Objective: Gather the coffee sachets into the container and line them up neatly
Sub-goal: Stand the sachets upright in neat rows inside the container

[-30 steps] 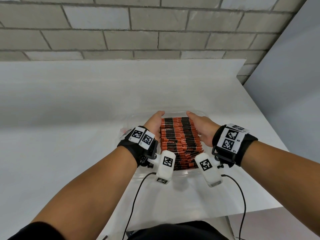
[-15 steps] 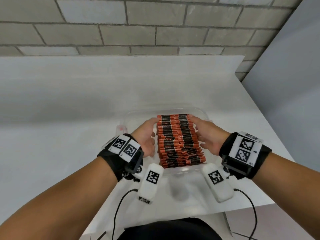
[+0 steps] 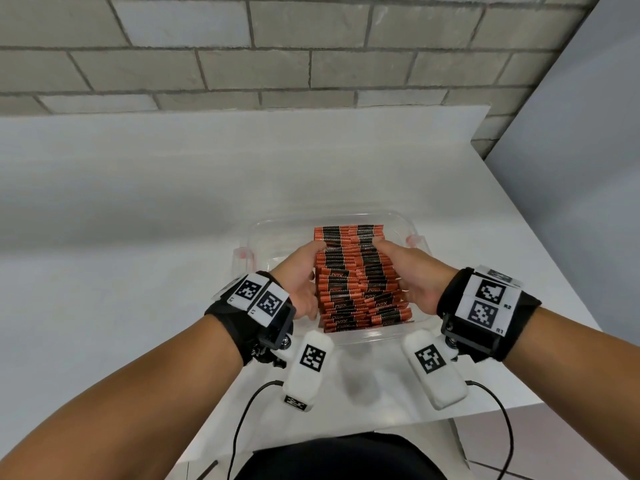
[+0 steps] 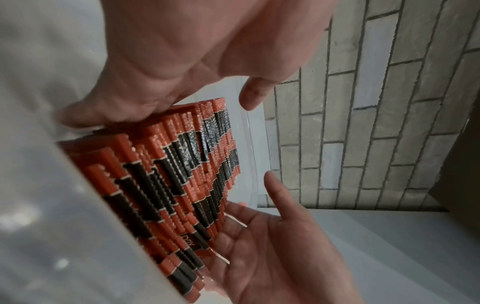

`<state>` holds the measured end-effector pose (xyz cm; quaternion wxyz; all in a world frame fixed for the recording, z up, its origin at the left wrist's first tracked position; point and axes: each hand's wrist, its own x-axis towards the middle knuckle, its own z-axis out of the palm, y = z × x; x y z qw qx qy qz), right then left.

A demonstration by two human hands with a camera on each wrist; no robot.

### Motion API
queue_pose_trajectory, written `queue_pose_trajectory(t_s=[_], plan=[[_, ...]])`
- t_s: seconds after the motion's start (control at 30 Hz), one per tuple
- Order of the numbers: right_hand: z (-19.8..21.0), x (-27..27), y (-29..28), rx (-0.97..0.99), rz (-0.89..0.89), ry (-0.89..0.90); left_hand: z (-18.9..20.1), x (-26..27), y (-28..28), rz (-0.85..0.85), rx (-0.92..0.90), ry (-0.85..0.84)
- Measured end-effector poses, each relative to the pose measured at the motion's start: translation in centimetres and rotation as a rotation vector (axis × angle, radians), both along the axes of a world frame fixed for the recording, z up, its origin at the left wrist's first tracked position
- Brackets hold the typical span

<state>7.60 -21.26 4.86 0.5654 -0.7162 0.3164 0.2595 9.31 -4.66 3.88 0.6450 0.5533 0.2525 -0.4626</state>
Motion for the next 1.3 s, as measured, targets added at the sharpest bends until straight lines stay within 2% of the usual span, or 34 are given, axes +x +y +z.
queue_pose_trajectory(t_s=[0.1,0.47,1.03,1.3], plan=[[-0.2,-0.2,-0.1,-0.054,0.027,0.037,-0.2,-0.3,0.1,0.016,0.009,-0.001],[-0.5,-0.5,-0.1,-0.023,0.029,0.044,-0.2,-1.2,-0.6,0.080,0.044,-0.049],[-1.4,-0.2,-0.1,-0.043,0.077,0.074,0.6,-2.3,-1.0,0.138,-0.047,-0.110],[-1.8,-0.1,-0.4,-0.047,0.099,0.072,1.2,-2.7,-1.0,0.148,-0.035,-0.098]])
